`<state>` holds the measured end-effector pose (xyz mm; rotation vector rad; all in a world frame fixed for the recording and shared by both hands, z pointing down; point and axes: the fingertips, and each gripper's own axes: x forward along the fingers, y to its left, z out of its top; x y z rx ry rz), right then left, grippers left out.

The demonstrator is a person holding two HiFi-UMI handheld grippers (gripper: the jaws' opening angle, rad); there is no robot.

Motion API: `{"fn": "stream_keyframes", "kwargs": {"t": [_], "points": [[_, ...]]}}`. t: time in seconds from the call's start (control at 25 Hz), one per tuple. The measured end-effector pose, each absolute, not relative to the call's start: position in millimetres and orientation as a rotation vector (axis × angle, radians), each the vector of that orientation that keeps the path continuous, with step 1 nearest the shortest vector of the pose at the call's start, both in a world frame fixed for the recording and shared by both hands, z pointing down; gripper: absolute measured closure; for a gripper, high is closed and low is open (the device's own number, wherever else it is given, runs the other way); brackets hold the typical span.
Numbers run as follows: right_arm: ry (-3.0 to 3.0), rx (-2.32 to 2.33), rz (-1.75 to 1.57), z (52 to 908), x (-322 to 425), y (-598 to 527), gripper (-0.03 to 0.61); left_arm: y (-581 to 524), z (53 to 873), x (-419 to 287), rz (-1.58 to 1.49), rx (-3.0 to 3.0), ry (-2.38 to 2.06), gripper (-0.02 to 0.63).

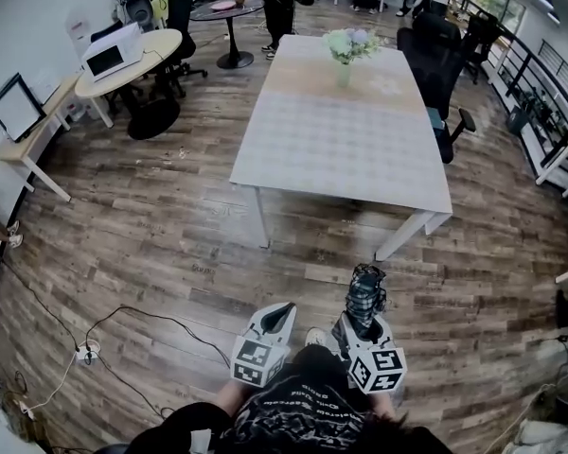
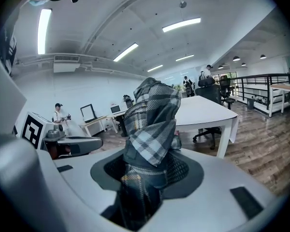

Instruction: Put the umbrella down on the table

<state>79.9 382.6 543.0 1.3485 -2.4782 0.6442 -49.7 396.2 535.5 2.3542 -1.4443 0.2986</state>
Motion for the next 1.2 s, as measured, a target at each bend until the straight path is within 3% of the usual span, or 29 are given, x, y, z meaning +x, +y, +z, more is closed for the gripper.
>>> {"fn": "stream_keyframes", "kwargs": {"t": [0.64, 1.2], "points": [[-2.504, 1.302, 0.603, 547.6, 164.6, 275.7, 0.393, 301.0, 531.5, 31.0, 0.265, 2.336, -1.552, 0.594], [-2.500, 1.323, 0.652, 557.2, 168.9, 238.5, 0.393, 257.0, 541.8, 37.4, 0.285, 2.330, -1.527, 0.594]]}}
